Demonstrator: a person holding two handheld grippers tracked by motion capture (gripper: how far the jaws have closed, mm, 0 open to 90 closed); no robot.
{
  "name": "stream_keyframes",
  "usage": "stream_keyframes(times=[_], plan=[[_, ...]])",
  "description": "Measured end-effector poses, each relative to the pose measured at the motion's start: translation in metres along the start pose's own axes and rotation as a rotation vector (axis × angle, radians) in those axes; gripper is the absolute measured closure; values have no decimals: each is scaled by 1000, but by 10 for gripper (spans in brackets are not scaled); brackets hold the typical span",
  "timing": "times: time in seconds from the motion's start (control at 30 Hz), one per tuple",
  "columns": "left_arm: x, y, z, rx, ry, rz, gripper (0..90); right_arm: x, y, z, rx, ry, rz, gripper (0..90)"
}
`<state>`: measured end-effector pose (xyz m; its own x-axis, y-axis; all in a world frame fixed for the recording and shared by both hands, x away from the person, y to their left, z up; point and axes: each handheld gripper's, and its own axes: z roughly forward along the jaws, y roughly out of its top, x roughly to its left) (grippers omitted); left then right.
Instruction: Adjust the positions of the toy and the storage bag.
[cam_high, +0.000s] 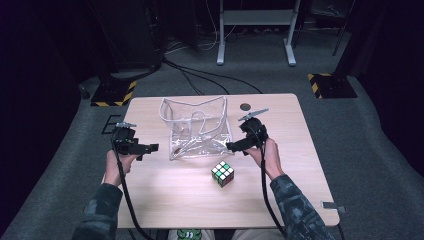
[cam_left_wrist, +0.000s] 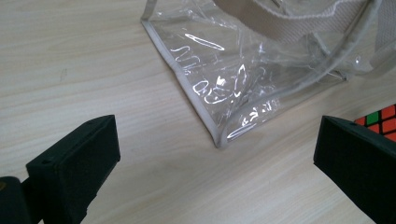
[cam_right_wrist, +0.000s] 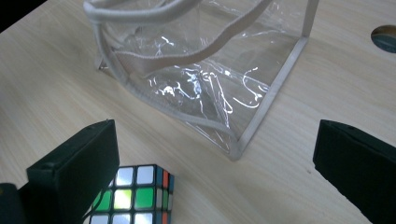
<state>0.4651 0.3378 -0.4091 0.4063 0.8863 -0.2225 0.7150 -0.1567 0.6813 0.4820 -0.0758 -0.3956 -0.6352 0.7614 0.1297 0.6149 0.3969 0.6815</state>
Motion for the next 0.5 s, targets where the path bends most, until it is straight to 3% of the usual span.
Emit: stream_keyframes(times=[0.5], plan=[[-9, 50, 4, -66, -33, -24, 22, 1, 37, 12, -11, 13, 7, 39]])
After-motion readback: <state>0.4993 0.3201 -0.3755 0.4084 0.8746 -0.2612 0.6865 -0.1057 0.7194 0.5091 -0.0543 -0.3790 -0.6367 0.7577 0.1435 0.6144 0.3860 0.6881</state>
